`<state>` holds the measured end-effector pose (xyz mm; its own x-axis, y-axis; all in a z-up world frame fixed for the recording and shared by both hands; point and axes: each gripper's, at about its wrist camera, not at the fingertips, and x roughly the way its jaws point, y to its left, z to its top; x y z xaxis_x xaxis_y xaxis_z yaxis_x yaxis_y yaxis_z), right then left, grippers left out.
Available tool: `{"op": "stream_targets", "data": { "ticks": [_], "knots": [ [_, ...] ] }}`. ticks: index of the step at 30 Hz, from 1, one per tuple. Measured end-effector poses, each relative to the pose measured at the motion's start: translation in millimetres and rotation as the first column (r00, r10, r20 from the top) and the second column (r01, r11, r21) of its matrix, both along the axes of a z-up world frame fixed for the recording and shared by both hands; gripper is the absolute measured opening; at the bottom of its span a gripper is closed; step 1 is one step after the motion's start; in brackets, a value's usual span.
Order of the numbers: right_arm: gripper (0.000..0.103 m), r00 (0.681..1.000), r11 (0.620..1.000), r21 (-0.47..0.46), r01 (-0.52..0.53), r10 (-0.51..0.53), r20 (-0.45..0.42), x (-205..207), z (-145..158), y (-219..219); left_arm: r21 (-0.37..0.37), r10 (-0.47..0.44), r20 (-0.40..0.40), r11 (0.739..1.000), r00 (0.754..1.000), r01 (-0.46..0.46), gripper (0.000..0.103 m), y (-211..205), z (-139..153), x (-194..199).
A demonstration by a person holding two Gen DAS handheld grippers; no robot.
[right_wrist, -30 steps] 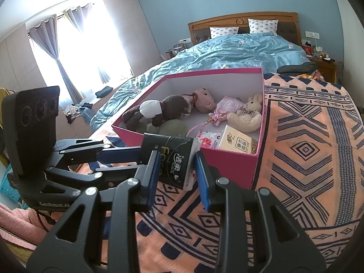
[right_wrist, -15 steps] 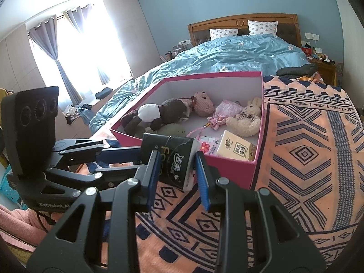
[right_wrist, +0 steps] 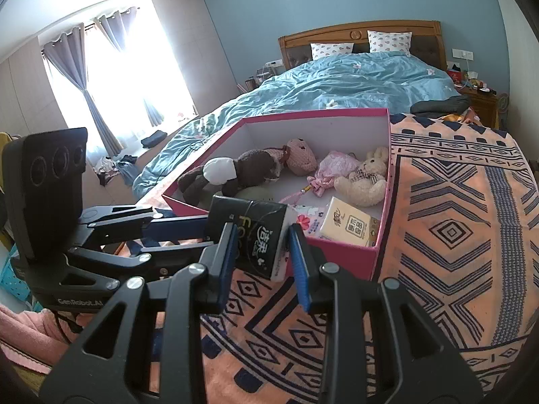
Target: Organize objects
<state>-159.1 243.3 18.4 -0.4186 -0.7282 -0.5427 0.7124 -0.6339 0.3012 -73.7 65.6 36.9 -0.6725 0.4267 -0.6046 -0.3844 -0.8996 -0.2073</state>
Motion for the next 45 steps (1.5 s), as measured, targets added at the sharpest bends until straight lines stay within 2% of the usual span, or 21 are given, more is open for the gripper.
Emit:
{"op": "stream_targets", "data": {
  "ticks": [45],
  "knots": [
    [0.034,1.000,1.000,-0.010,-0.005,0.005,0.008,-14,5,-8,-0.017,0.026,-0.007,1.000,1.000,-0.027,0.031,-4,2,-14]
  ]
}}
